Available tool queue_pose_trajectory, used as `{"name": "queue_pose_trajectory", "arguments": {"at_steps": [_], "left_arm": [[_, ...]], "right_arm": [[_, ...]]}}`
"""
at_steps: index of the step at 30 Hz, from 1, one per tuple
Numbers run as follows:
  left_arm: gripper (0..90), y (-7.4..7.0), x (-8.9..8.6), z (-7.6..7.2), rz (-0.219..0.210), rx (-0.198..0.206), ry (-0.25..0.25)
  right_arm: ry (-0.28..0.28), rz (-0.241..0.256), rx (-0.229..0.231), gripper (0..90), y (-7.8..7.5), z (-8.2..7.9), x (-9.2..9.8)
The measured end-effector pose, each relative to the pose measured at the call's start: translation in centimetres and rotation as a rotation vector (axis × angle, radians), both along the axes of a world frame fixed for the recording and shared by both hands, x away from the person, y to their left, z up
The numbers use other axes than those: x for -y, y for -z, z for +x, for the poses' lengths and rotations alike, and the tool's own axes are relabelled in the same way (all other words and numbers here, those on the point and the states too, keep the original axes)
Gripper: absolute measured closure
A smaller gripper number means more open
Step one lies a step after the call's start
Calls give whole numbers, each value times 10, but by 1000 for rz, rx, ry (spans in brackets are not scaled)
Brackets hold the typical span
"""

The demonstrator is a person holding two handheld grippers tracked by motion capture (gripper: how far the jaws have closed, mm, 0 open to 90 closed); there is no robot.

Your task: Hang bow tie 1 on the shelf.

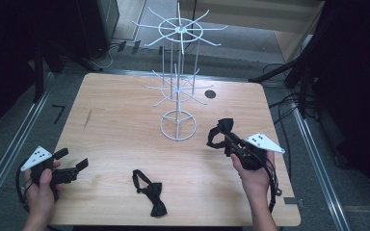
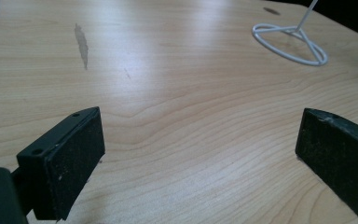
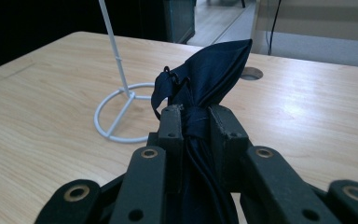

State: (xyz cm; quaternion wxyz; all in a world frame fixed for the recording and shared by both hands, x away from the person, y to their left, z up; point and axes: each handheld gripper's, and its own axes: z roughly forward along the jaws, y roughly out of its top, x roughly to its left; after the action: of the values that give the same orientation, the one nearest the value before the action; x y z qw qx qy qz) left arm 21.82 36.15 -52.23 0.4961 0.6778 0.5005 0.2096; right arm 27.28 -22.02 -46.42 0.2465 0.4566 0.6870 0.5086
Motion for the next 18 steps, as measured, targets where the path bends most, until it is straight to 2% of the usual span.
{"name": "queue_pose_trajectory", "arguments": {"at_steps": [2,8,10,14,18], "left_arm": [[16,0,0,1,-7,2,-16],[16,0,2,2,15,9,-58],[16,0,1,1,8,18,-60],[16,0,0,2,-9,9,-73],[16,0,-2,3,-12,9,-115]], "right_arm": [[-4,-5,-5,771,-2,4,-3],[-14,-17,-1,771,-9,16,-8],[-18,-25,-1,770,-11,19,-10],[-23,-24,-2,770,-16,23,-11],[-45,-17,-2,770,-23,30,-14]]}}
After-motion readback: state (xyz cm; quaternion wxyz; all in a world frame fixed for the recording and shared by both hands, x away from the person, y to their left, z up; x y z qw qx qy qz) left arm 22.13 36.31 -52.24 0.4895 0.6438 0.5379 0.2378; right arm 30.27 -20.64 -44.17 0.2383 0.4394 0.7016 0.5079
